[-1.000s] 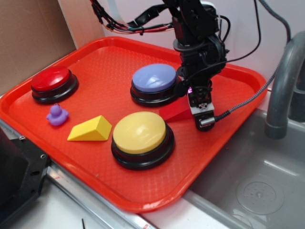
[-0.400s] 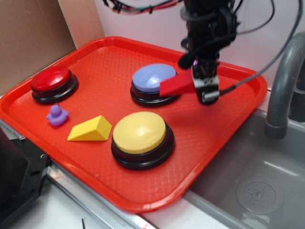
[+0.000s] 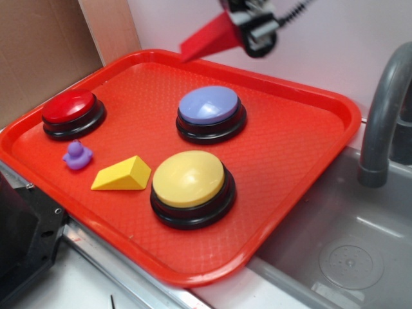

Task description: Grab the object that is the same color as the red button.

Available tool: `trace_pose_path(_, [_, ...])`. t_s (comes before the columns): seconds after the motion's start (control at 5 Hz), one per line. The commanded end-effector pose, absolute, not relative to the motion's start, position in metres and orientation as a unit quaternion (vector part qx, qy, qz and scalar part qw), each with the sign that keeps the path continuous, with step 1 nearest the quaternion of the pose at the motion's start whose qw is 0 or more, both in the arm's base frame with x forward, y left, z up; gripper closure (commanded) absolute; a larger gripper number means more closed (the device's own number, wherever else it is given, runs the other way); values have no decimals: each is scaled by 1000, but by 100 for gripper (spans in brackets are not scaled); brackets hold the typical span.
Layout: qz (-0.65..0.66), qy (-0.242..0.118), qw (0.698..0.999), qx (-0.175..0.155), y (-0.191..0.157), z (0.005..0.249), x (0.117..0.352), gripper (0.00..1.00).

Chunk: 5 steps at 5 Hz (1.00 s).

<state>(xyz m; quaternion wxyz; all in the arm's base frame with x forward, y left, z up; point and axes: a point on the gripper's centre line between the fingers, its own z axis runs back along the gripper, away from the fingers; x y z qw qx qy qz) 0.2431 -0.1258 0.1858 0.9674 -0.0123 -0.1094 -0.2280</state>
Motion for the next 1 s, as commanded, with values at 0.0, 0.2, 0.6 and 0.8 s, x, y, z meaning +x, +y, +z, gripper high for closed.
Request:
trace_pose_path(0.0, [-77, -131, 988, -19, -50, 211, 211, 100])
trace_pose_path(0.2, [-56, -97, 994, -1, -29, 219, 212, 100])
trace_pose_path(0.6, [5, -41, 999, 4, -1, 207, 189, 100])
trace_pose_path(0.8, [11, -29, 1000, -2, -1, 196, 186, 100])
